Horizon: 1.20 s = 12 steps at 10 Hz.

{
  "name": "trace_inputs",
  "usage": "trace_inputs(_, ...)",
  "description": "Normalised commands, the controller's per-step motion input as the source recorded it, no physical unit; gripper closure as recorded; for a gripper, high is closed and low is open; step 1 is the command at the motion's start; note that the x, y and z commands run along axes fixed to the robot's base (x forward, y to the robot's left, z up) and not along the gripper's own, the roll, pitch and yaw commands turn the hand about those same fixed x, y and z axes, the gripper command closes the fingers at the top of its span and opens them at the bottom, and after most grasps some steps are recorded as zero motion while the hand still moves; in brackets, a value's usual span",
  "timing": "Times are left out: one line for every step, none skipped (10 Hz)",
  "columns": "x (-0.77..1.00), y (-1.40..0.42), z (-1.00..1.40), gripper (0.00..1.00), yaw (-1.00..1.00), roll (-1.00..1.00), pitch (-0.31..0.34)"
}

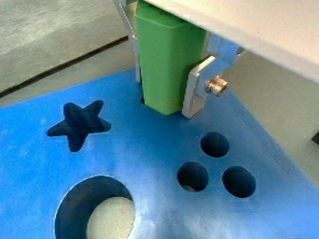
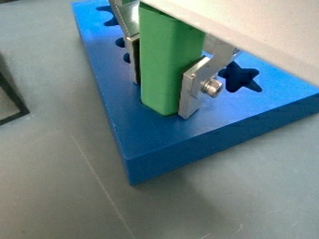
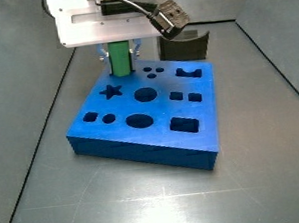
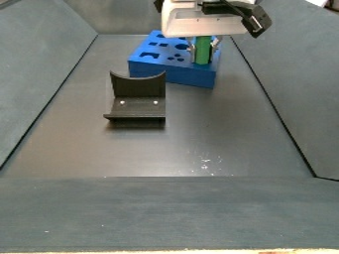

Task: Pick up the hexagon object. Move up. Move to above the board. Insert the hexagon object.
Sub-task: Insert the hexagon object.

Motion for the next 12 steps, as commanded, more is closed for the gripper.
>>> trace_inputs(0.04,0.0,-1.0,1.0,0.25,0.01,-0.006)
trace_inputs(0.0,-0.15,-1.0,1.0,-0.07,0.01,-0.254)
trace_inputs(0.0,-0.18,-0.9,1.0,-0.75,0.1,-0.214)
trace_inputs(0.0,0.03,0.0,1.0,0.0,-0.05,-0.031)
trace_inputs(0.03,0.0,0.0,1.0,0.0,0.0,0.0)
trace_inputs(0.27,0.0,-1.0,1.0,0.05,0.0,0.0)
trace_inputs(0.26,0.0,-1.0,1.0,0.4,0.0,0.0)
trace_inputs(0.17,0.08,-1.0,1.0,0.77,-0.18,-0.003)
trace_inputs(0.0,0.0,-0.45,1.0,0.43,0.0,-0.426)
trace_inputs(0.03,0.0,-0.08,1.0,0.0,0.0,0.0)
trace_inputs(0.02,-0.22,-1.0,1.0,-0.87,0.19,-0.02)
trace_inputs(0.07,-0.08,-0.95,1.0,-0.83,0.11,-0.117)
